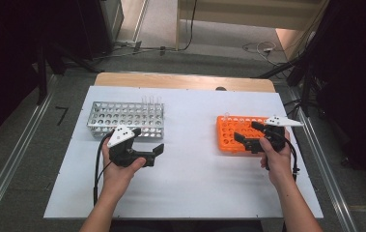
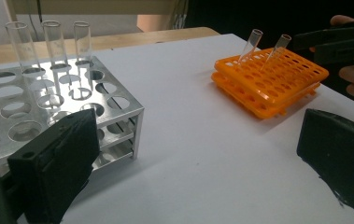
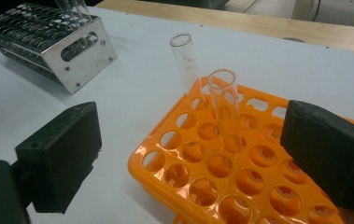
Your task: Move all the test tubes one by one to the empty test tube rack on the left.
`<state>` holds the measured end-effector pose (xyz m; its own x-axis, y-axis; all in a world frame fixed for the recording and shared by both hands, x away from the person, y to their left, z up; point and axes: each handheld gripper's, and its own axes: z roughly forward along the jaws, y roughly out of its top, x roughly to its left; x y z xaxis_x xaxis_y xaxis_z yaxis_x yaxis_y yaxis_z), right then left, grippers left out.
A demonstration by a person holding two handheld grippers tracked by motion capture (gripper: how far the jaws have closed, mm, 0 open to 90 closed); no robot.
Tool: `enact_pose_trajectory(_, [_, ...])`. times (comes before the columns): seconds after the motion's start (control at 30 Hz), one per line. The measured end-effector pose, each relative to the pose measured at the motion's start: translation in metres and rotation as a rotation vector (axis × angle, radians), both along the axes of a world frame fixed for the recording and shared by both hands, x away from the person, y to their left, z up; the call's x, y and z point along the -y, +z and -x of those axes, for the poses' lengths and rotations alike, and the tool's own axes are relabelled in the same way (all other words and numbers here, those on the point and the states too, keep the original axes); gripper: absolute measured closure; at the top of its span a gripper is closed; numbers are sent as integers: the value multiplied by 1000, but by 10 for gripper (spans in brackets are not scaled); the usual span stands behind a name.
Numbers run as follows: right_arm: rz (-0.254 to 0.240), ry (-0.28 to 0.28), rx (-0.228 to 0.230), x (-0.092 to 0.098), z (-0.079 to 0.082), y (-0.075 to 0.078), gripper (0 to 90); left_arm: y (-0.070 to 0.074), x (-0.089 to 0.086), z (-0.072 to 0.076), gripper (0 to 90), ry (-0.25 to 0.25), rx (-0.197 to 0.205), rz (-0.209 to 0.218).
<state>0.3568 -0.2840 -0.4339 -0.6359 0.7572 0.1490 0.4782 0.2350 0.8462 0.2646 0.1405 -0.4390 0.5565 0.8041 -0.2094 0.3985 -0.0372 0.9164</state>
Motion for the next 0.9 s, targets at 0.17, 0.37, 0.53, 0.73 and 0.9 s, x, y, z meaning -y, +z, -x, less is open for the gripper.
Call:
enact_pose_trajectory(0.17, [19, -8, -37, -4, -16, -15, 57, -4, 4, 1, 0, -20, -3, -2])
enact_pose_trajectory(0.37, [34, -77, -46, -8, -22, -26, 218, -9, 9, -1, 0, -33, -18, -14])
enact_pose_trajectory(0.53, [44, -99, -23, -13, -22, -29, 350, -9, 8, 0, 0, -28, -20, -8])
enact_pose_trajectory(0.73, [79, -157, -20, -17, -25, -34, 531, -10, 9, 0, 0, -31, -22, -13])
enact_pose_trajectory(0.9, [111, -182, -1, -22, -25, -35, 639, -10, 8, -1, 0, -31, -25, -19])
